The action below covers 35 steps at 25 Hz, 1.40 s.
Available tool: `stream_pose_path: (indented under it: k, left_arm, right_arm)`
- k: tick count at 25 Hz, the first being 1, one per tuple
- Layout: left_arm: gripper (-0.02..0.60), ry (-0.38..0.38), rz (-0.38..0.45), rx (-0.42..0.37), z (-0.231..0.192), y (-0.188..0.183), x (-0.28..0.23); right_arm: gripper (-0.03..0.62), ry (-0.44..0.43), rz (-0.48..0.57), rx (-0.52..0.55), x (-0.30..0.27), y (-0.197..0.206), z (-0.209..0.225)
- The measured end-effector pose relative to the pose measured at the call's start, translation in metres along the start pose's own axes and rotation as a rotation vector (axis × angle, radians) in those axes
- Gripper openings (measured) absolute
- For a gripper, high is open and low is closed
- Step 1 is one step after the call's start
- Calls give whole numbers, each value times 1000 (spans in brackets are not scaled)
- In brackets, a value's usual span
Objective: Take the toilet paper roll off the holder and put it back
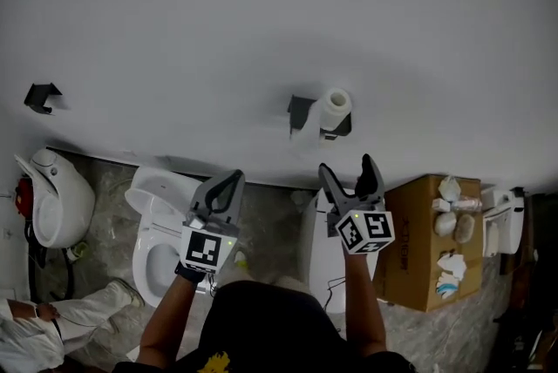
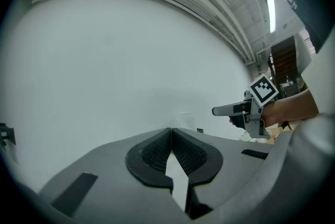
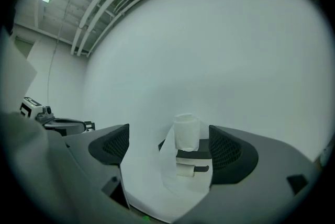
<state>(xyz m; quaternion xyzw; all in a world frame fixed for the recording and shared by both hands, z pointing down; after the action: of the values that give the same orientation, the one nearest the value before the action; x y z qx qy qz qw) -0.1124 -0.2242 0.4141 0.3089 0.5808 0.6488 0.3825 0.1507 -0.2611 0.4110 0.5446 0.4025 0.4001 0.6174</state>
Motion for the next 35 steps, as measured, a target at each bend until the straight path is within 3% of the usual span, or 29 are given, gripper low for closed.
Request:
stream_pose_path:
  k: [8,21,32,35]
  left_arm:
    - [18,66,-12,6,-24,16,-41]
    - [18,30,-29,-4,-13,12,-73]
    - [18,9,-70,-1,-10,16,-81]
    - [18,7,-71,0,-9,18,-80]
  right_arm:
    - [475,56,-42,40,-57,7,12]
    - [485,-7,-105,98,-134,4,43]
    - [483,-30,-143,125,-154,6,53]
    - [455,-38,-150,138,-155,6,53]
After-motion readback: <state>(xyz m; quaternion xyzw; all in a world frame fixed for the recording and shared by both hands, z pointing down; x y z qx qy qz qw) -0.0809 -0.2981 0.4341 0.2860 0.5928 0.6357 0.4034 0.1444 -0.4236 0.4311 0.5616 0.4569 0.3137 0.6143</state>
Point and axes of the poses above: the fingertips, and each gripper's own axes: x backward along the fingers, z to its right, y out of its underside, the point moved 6 cm from there along x, backward along the fingers, and after that the axes turned 4 degrees about -z, right-handed, at the moved point
